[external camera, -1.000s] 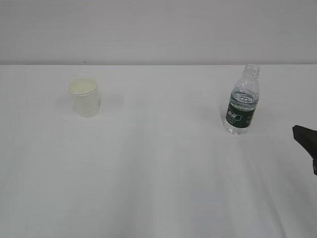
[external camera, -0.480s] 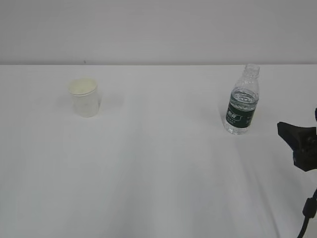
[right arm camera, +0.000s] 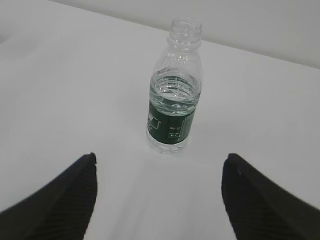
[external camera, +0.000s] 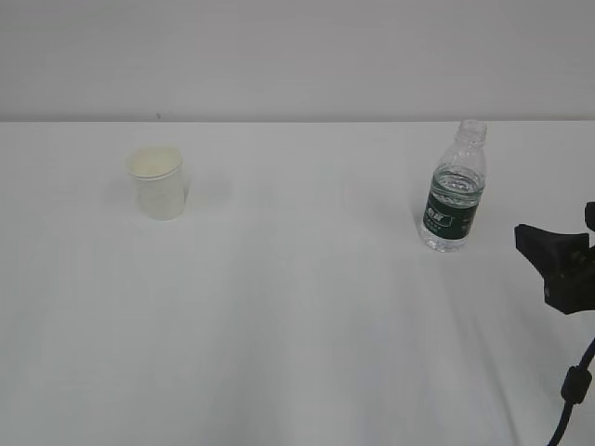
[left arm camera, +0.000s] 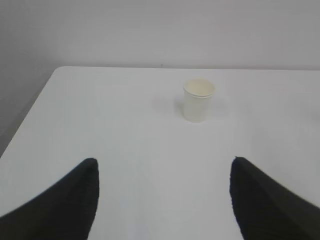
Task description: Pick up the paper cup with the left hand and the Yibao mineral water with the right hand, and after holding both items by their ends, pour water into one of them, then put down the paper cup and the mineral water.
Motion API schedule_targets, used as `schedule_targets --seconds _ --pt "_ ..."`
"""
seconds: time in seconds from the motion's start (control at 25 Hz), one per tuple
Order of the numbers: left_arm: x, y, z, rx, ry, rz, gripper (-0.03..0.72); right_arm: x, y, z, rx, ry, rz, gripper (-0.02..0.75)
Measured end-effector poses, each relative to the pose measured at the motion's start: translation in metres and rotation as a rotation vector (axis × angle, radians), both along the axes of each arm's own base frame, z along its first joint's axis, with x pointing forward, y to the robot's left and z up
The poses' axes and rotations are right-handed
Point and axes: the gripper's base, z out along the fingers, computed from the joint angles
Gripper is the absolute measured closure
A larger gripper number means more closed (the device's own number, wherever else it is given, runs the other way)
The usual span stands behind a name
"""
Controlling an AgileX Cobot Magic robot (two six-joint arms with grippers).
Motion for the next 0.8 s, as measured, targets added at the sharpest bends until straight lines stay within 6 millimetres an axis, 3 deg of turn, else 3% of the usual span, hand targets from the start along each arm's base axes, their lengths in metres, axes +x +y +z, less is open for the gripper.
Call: schedule_targets --seconds 0.32,0.8 --pt "0.0 -0.003 0.0 -0.032 0.006 -0.024 0.106 0.005 0.002 -0.008 -0.001 0.022 0.002 0.149" --pt "0.0 -0.002 0.002 -0.031 -0.015 -0.02 0.105 0.028 0.012 -0.039 0.052 0.042 0.032 0.149"
